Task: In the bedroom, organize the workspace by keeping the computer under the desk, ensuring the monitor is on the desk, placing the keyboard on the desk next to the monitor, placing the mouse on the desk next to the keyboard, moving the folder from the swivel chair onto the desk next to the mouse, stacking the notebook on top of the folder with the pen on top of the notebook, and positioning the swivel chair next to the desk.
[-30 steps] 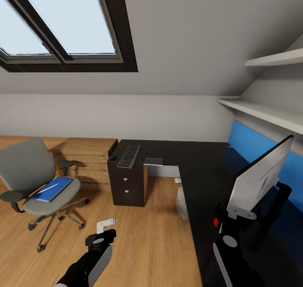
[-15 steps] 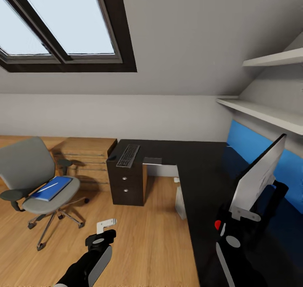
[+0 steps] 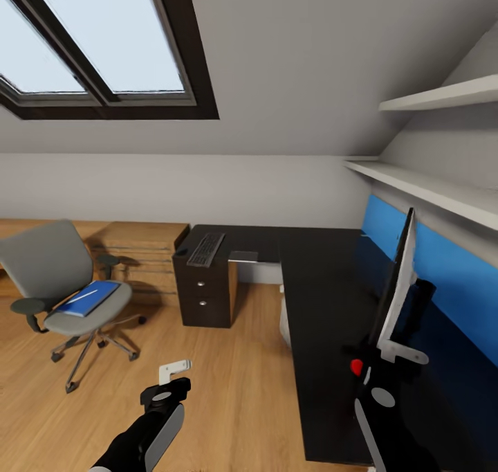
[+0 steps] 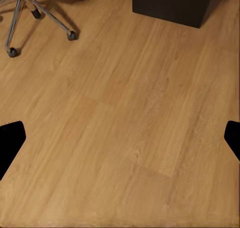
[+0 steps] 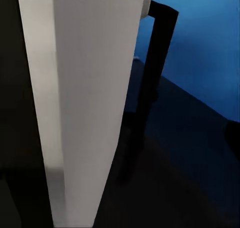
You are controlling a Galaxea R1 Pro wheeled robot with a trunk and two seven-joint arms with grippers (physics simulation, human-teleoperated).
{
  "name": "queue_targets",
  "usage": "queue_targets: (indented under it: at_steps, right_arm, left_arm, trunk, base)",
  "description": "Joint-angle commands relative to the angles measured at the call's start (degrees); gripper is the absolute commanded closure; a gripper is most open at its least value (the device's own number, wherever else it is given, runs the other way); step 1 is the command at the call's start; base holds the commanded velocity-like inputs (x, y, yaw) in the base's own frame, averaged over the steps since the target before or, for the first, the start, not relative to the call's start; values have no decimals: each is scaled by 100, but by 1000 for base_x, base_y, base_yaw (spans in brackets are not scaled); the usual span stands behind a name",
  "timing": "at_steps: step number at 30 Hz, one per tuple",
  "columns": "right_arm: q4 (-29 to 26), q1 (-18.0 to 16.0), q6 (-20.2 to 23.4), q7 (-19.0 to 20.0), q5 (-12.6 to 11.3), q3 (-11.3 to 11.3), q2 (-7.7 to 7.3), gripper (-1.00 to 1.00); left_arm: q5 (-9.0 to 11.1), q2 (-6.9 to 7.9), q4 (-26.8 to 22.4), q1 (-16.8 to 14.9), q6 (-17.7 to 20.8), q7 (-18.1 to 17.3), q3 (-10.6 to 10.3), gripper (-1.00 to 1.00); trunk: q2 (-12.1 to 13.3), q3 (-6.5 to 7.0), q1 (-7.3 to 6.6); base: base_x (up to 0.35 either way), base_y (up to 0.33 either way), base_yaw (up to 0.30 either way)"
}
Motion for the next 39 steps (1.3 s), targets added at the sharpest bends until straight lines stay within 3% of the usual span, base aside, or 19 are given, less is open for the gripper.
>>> queue_targets:
  at_steps: [1, 20, 31, 39]
  right_arm:
    - [-4, -4, 39, -11, 46, -7, 4, -100]
    - [-6, -4, 32, -10, 47, -7, 4, -100]
    - [13, -4, 36, -6, 51, -7, 12, -100]
    - [108, -4, 32, 1, 45, 17, 14, -100]
  left_arm:
    - [29, 4, -9, -5, 21, 44, -23, -100]
    - [33, 4, -9, -5, -3, 35, -15, -100]
    - [46, 13, -14, -5, -15, 52, -5, -100]
    - [46, 13, -14, -5, -6, 53, -5, -100]
  trunk:
    - [-11, -10, 0]
    - [-11, -10, 0]
    - [-11, -10, 0]
    - [-11, -10, 0]
  base:
    - [-273, -213, 0]
    - [-39, -320, 0]
    - [-3, -49, 0]
    - [-179, 0, 0]
